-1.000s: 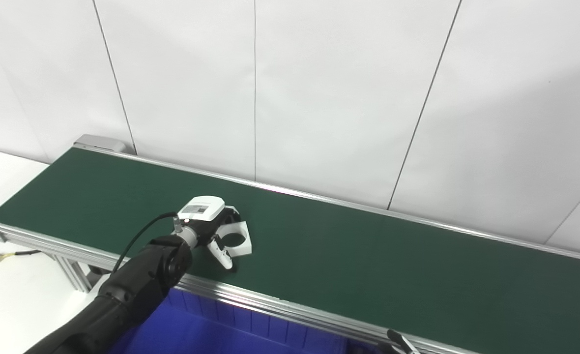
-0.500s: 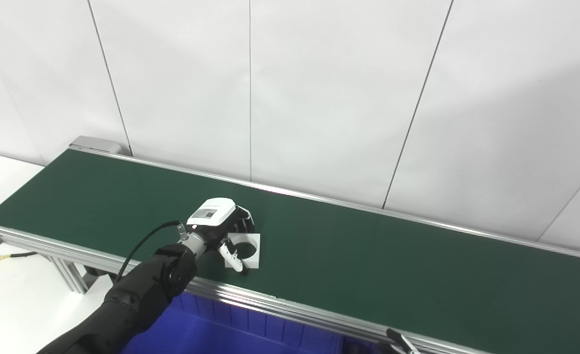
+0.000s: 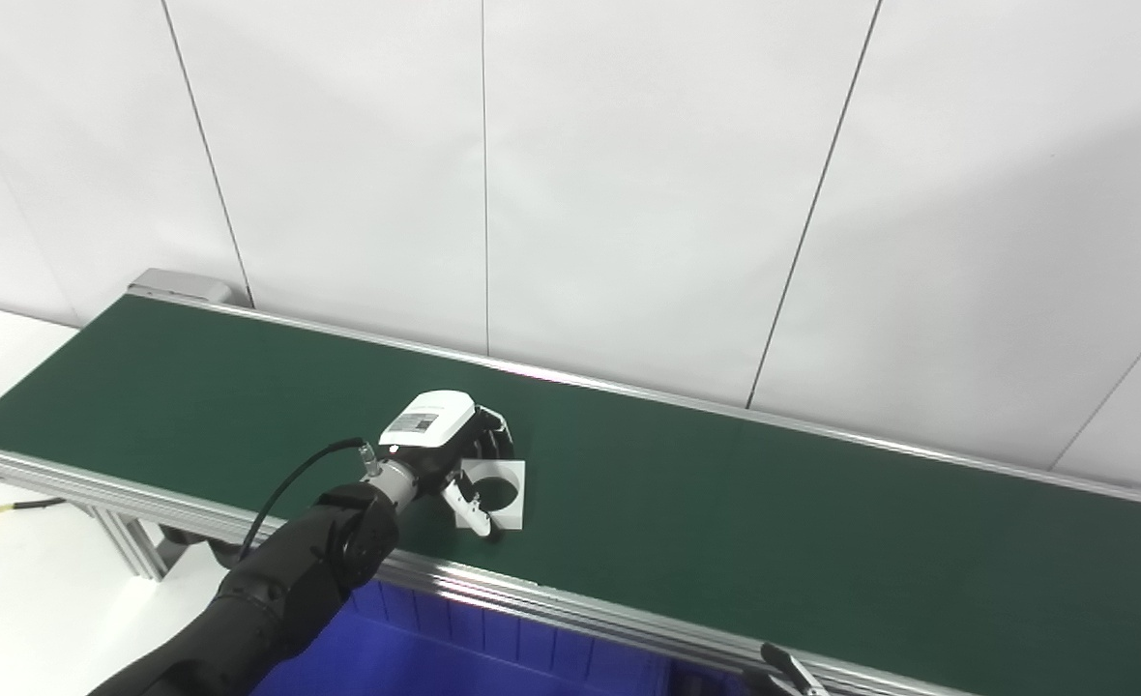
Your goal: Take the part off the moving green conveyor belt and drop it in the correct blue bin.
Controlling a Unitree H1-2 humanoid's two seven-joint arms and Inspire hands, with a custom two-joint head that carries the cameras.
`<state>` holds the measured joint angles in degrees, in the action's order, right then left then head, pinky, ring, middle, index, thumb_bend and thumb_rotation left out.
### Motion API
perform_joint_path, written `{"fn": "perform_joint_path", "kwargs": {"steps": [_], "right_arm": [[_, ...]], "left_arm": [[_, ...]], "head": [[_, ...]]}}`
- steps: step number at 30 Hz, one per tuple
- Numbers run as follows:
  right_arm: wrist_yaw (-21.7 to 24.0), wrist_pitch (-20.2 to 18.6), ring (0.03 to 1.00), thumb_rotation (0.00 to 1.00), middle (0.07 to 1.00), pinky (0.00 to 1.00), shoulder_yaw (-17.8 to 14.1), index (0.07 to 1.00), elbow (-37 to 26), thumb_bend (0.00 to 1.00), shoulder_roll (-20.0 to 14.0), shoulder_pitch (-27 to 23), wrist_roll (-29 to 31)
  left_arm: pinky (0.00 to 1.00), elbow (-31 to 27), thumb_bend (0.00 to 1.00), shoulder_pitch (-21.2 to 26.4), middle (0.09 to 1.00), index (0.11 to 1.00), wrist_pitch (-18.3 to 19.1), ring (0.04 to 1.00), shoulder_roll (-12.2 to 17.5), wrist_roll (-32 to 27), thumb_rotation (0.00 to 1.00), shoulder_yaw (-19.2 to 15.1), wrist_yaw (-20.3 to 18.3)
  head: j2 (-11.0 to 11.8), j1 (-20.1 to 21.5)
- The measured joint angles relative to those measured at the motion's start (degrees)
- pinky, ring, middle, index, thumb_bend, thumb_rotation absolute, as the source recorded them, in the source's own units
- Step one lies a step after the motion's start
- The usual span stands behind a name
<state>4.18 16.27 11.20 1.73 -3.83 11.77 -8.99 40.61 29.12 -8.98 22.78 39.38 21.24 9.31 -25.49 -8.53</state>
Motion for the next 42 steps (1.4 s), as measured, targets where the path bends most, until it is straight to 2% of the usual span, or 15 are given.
{"fn": "perform_joint_path", "kwargs": {"steps": [5,11,16,19,25,30,35,38,40,42], "right_arm": [[0.02,-0.01,0.78,0.23,0.787,0.72,-0.1,0.874,-0.09,0.52,-0.11,0.08,0.02],[0.06,-0.01,0.782,0.21,0.787,0.73,-0.26,0.874,-0.24,0.52,-0.26,0.07,0.26],[0.34,-0.02,0.789,0.2,0.789,0.73,-0.26,0.878,-0.35,0.52,-0.34,0.11,0.56],[0.4,-0.02,0.784,0.22,0.788,0.73,-0.28,0.878,-0.36,0.52,-0.47,0.21,0.58],[0.55,-0.09,0.787,0.2,0.792,0.74,-0.46,0.885,-0.91,0.52,-0.98,0.87,0.7],[0.6,-0.25,0.786,0.19,0.794,0.74,-0.67,0.885,-2.51,0.52,-1.4,1.06,0.76],[1.03,-0.89,0.789,0.26,0.796,0.74,-0.92,0.889,-3.19,0.52,-1.91,1.63,0.91],[1.45,-1.09,0.791,0.25,0.8,0.74,-1.27,0.892,-4.05,0.51,-2.26,2.12,1.24],[1.6,-1.11,0.793,0.24,0.802,0.75,-1.59,0.893,-4.48,0.51,-2.53,2.19,1.54],[1.78,-1.25,0.794,0.24,0.801,0.75,-1.86,0.892,-4.54,0.5,-2.8,2.22,2.07]], "left_arm": [[0.39,-6.33,0.5,-3.89,0.473,0.5,0.26,0.411,1.48,-0.1,0.0,-1.74,-0.53],[0.39,-16.9,0.5,-9.06,0.481,0.498,2.3,0.414,2.88,-1.82,0.0,-5.44,-3.75],[0.41,-27.3,0.5,-10.85,0.48,0.493,4.0,0.431,4.22,-2.52,0.0,-7.8,-6.85],[0.4,-31.17,0.5,-11.37,0.477,0.504,4.25,0.424,4.34,-3.84,0.0,-9.36,-8.41],[0.37,-40.58,0.5,-15.28,0.474,0.519,5.57,0.405,4.61,-9.9,0.0,-12.94,-15.15],[0.35,-49.16,0.5,-18.15,0.465,0.525,7.63,0.39,6.32,-13.54,0.0,-15.49,-19.91],[0.31,-57.74,0.5,-21.69,0.456,0.528,9.89,0.374,6.81,-15.64,0.0,-16.97,-23.77],[0.36,-61.62,0.5,-24.65,0.462,0.526,10.61,0.392,7.39,-17.34,0.0,-18.15,-25.62],[0.4,-63.55,0.5,-26.61,0.465,0.521,10.65,0.415,7.67,-18.05,0.0,-19.18,-26.04],[0.42,-65.25,0.5,-28.49,0.467,0.516,10.65,0.425,7.67,-18.9,0.0,-19.77,-26.25]], "head": [[-0.09,0.18],[-0.44,0.26],[-0.79,0.53],[-1.14,0.44],[-1.85,0.35],[-2.81,0.0],[-4.31,-0.88],[-5.01,-0.97],[-6.41,-1.32],[-6.5,-1.41]]}}
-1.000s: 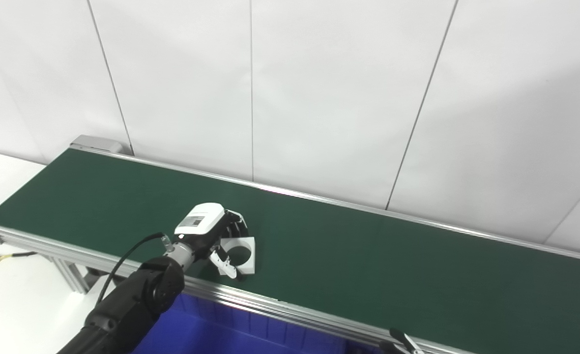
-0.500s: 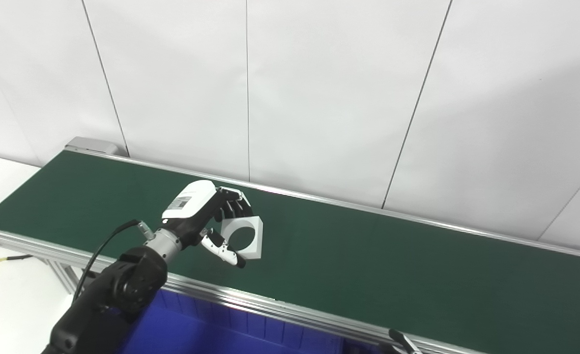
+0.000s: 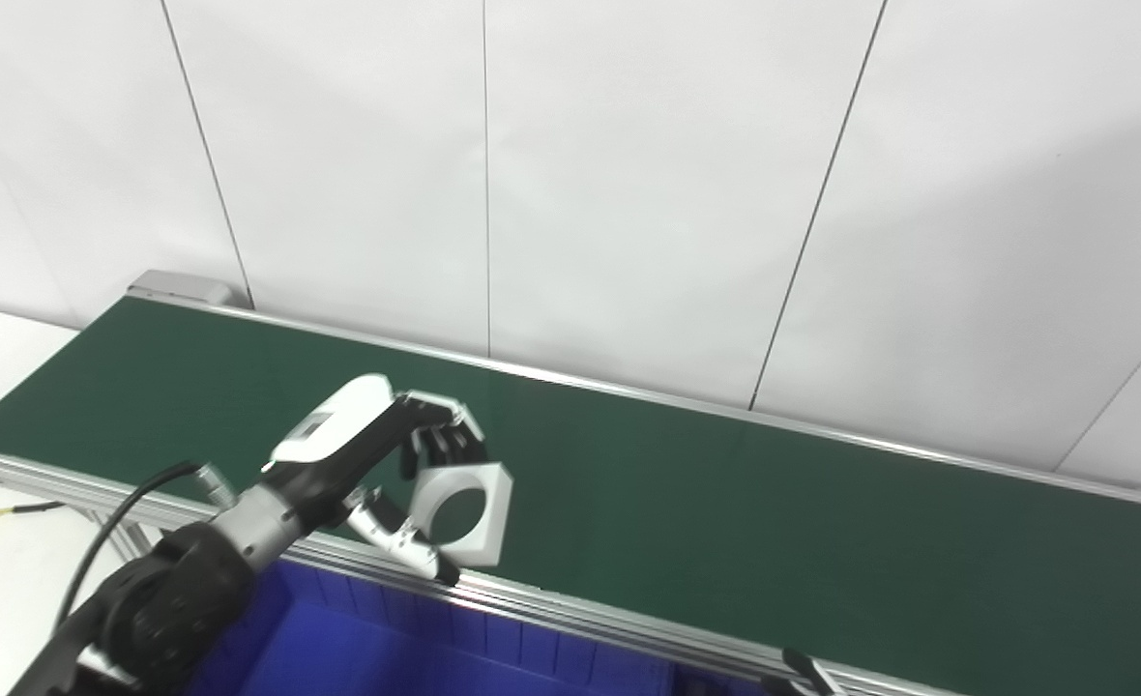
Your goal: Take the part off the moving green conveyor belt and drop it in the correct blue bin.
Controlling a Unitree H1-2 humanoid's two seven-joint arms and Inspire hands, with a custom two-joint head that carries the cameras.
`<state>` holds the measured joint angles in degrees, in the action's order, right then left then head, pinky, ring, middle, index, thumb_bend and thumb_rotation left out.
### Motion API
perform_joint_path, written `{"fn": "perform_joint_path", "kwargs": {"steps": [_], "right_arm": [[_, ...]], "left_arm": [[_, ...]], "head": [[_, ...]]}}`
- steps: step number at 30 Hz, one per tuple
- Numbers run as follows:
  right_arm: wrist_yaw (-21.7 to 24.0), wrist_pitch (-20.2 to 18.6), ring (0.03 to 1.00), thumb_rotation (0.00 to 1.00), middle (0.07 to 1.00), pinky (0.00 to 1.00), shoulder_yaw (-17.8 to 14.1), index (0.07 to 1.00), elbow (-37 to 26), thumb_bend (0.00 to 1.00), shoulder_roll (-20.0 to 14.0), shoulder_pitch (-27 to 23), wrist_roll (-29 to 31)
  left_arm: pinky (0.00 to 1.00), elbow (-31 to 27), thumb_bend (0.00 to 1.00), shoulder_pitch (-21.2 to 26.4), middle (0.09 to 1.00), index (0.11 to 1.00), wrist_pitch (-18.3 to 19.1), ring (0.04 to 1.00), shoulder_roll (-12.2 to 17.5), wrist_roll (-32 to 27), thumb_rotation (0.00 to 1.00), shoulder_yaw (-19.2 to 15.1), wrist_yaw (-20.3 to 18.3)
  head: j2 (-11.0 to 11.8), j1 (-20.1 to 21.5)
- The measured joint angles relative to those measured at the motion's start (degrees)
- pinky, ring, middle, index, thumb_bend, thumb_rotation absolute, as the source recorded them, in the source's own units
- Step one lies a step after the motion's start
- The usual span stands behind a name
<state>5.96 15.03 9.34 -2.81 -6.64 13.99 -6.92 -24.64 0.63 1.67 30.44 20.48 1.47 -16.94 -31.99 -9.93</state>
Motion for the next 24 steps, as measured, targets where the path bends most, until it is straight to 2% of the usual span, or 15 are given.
{"fn": "perform_joint_path", "kwargs": {"steps": [4,6,7,8,10,13,19,20,21,24], "right_arm": [[0.33,-0.69,0.791,0.25,0.799,0.74,-0.41,0.89,-0.88,0.49,-0.28,0.12,0.47],[0.63,-1.01,0.789,0.28,0.799,0.74,-0.64,0.889,-1.67,0.5,-0.54,0.15,0.58],[0.8,-1.04,0.788,0.29,0.799,0.74,-0.8,0.889,-1.81,0.5,-0.68,0.12,0.86],[0.92,-1.09,0.786,0.31,0.8,0.73,-1.05,0.889,-1.83,0.51,-0.81,0.12,1.04],[1.08,-1.33,0.778,0.35,0.799,0.72,-1.47,0.888,-1.83,0.52,-1.03,0.09,1.34],[1.37,-1.45,0.767,0.41,0.793,0.71,-2.04,0.884,-1.83,0.56,-1.38,-0.11,2.24],[1.98,-1.56,0.756,0.5,0.785,0.69,-3.21,0.871,-1.82,0.62,-2.25,-1.37,2.95],[2.04,-1.56,0.756,0.51,0.785,0.69,-3.34,0.87,-1.82,0.63,-2.32,-1.49,2.95],[2.1,-1.57,0.755,0.53,0.782,0.68,-3.48,0.869,-1.82,0.64,-2.39,-1.56,3.04],[2.34,-2.06,0.755,0.54,0.778,0.68,-3.78,0.869,-1.84,0.66,-2.46,-1.66,3.62]], "left_arm": [[0.4,-2.79,0.5,-4.01,0.473,0.513,-0.49,0.422,-0.27,-1.15,0.0,-0.06,-0.43],[0.4,-2.82,0.5,-5.49,0.478,0.51,-1.49,0.425,-0.88,-1.95,0.0,-0.08,-0.35],[0.4,-2.8,0.5,-6.19,0.48,0.509,-2.01,0.426,-1.46,-2.32,0.0,-0.07,-0.18],[0.39,-2.71,0.5,-6.73,0.483,0.51,-3.05,0.421,-2.12,-2.37,0.0,0.02,-0.12],[0.38,-2.53,0.5,-7.92,0.489,0.51,-4.99,0.416,-3.28,-2.83,0.0,0.26,0.08],[0.41,-1.8,0.5,-9.36,0.483,0.504,-6.7,0.432,-4.82,-2.86,0.0,0.84,0.26],[0.42,1.12,0.5,-9.82,0.478,0.502,-7.19,0.439,-6.37,-1.64,0.0,2.49,0.25],[0.42,1.88,0.5,-9.8,0.481,0.5,-7.28,0.441,-6.66,-1.06,0.0,2.81,0.26],[0.43,2.61,0.5,-9.8,0.487,0.494,-7.27,0.447,-7.15,-0.86,0.0,3.2,0.26],[0.43,5.26,0.5,-9.8,0.492,0.491,-7.35,0.448,-9.07,-1.07,0.0,4.08,0.27]], "head": [[-1.32,-0.79],[-3.24,-1.84],[-3.25,-1.85],[-4.47,-2.37],[-4.48,-2.37],[-8.17,-4.13],[-10.37,-5.89],[-11.5,-6.41],[-12.38,-6.68],[-13.18,-6.86]]}}
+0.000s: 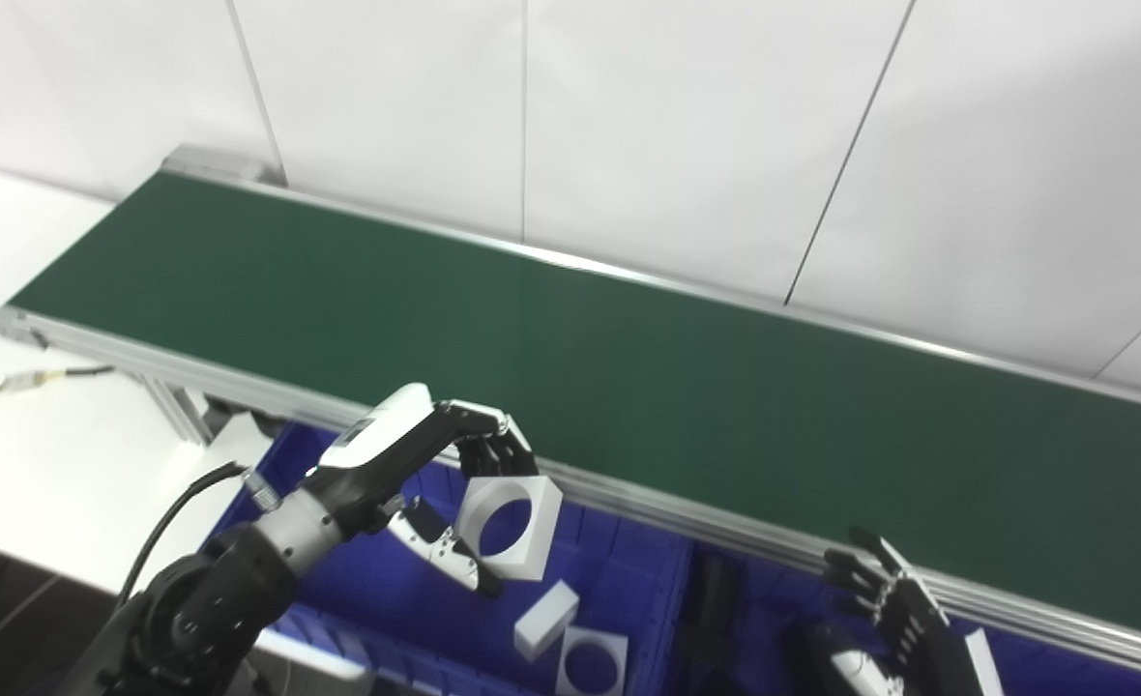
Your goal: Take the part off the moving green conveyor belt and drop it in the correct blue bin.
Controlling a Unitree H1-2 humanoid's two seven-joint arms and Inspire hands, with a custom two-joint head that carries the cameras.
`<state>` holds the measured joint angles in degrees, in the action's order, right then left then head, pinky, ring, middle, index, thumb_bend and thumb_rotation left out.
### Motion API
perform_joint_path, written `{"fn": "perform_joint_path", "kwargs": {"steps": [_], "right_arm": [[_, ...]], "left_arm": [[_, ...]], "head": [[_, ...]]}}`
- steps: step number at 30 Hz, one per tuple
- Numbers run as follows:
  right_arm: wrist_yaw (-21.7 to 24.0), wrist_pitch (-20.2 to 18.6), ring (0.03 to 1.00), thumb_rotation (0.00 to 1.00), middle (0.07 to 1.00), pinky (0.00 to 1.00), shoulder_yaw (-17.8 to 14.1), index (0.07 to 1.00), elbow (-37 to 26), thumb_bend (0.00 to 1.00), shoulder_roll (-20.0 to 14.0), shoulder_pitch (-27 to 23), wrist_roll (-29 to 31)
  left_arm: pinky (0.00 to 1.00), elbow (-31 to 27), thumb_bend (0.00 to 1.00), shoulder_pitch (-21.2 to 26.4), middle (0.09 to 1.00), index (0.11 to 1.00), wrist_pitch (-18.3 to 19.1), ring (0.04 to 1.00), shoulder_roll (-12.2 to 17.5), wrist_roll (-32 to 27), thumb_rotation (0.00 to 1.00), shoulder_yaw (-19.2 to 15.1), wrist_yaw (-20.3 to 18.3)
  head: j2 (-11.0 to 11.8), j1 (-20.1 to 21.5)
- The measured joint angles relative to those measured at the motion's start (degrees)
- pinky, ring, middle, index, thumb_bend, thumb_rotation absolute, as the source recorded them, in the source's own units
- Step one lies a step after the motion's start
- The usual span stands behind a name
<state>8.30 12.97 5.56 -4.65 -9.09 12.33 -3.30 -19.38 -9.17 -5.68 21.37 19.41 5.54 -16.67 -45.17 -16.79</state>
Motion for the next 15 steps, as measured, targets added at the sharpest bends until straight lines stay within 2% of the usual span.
{"fn": "perform_joint_path", "kwargs": {"steps": [7,15], "right_arm": [[0.12,-1.37,0.742,0.55,0.765,0.67,-0.75,0.863,-0.47,0.66,-0.44,-0.24,0.08],[0.16,-2.18,0.736,0.56,0.76,0.66,-0.96,0.856,-0.73,0.69,-0.63,-0.63,0.39]], "left_arm": [[0.35,6.76,0.5,0.78,0.472,0.516,-0.41,0.406,-3.33,0.11,0.0,1.76,0.23],[0.34,10.24,0.5,3.06,0.474,0.518,-0.1,0.402,-4.6,2.77,0.0,4.12,0.3]], "head": [[-1.85,-0.88],[-2.11,0.0]]}}
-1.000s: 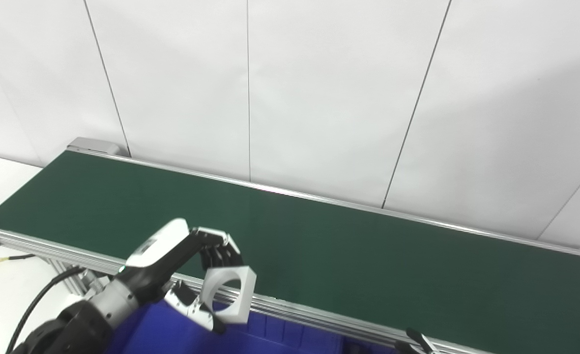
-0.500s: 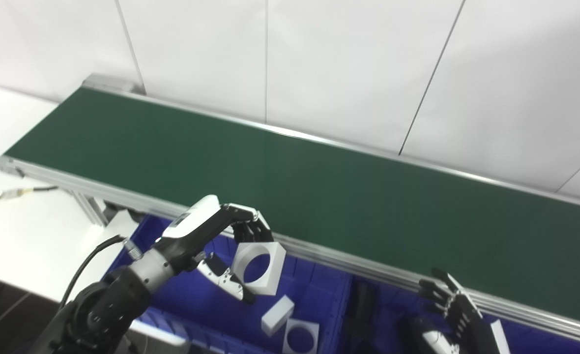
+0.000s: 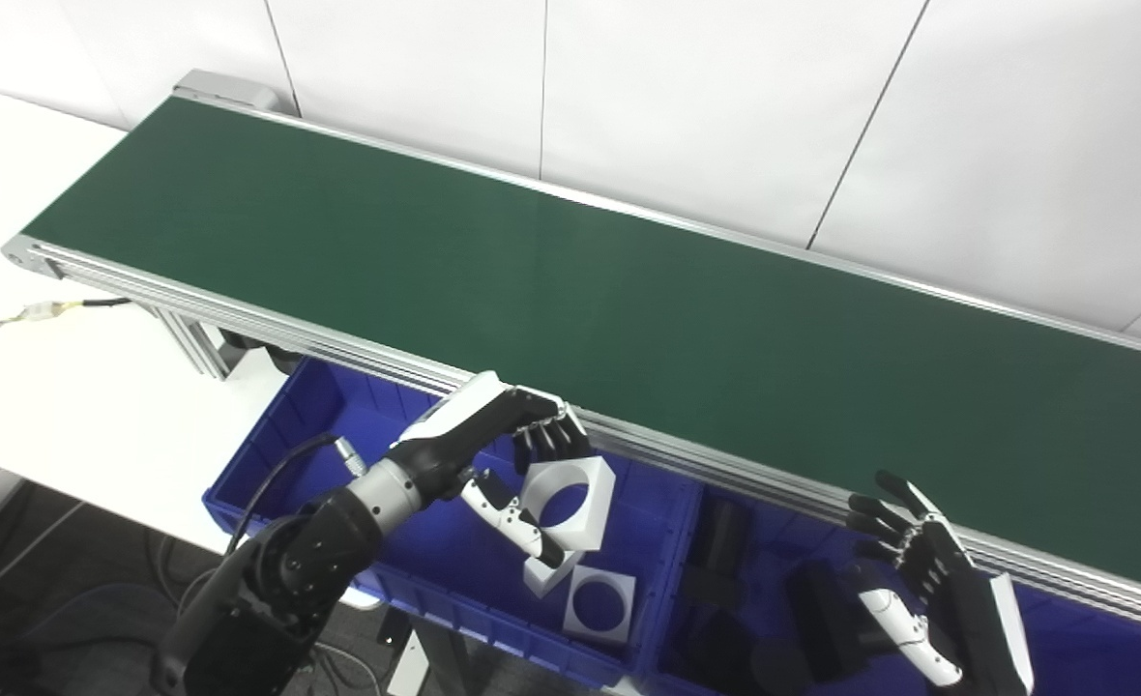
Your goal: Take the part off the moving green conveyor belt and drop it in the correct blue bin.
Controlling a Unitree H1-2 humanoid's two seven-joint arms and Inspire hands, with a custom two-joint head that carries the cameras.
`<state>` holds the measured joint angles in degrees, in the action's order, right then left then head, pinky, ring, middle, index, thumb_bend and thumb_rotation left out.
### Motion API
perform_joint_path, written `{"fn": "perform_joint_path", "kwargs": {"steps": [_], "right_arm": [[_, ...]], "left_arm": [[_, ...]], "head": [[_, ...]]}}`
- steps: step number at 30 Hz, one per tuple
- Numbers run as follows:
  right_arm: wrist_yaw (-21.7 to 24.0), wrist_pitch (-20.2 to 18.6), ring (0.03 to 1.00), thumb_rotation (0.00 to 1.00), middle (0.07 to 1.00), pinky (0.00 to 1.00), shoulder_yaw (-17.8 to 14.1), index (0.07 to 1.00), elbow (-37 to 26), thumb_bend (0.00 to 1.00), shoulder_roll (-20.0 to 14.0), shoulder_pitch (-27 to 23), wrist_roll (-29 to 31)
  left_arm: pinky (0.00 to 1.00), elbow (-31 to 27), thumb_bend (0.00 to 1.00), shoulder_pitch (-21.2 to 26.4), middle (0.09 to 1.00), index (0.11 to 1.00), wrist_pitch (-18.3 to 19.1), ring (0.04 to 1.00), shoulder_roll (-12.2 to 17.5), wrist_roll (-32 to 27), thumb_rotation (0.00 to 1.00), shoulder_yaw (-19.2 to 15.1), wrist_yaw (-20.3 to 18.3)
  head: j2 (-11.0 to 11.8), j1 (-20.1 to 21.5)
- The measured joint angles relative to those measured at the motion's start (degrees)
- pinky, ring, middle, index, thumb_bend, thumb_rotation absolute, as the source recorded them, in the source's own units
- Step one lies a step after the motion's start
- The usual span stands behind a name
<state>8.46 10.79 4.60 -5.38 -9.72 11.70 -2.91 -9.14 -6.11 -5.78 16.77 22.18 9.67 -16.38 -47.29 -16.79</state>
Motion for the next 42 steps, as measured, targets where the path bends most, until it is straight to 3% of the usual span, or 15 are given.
{"fn": "perform_joint_path", "kwargs": {"steps": [11,23,42], "right_arm": [[-0.02,-0.48,0.733,0.57,0.767,0.67,-0.02,0.862,-1.27,0.68,0.02,0.22,-0.35],[-0.04,-1.16,0.734,0.56,0.766,0.66,0.05,0.861,-1.28,0.66,0.02,0.56,-0.71],[0.02,-1.16,0.741,0.56,0.77,0.68,0.21,0.867,-1.28,0.67,0.28,0.58,-0.31]], "left_arm": [[0.3,6.33,0.5,3.14,0.461,0.524,-0.13,0.376,0.05,2.54,0.0,3.35,0.24],[0.28,6.56,0.5,3.28,0.454,0.528,-0.54,0.366,0.63,3.6,0.0,4.23,0.38],[0.38,9.36,0.5,3.82,0.45,0.527,-5.01,0.391,0.96,7.31,0.0,5.35,3.92]], "head": [[-0.35,0.7],[-0.17,1.41],[0.0,2.99]]}}
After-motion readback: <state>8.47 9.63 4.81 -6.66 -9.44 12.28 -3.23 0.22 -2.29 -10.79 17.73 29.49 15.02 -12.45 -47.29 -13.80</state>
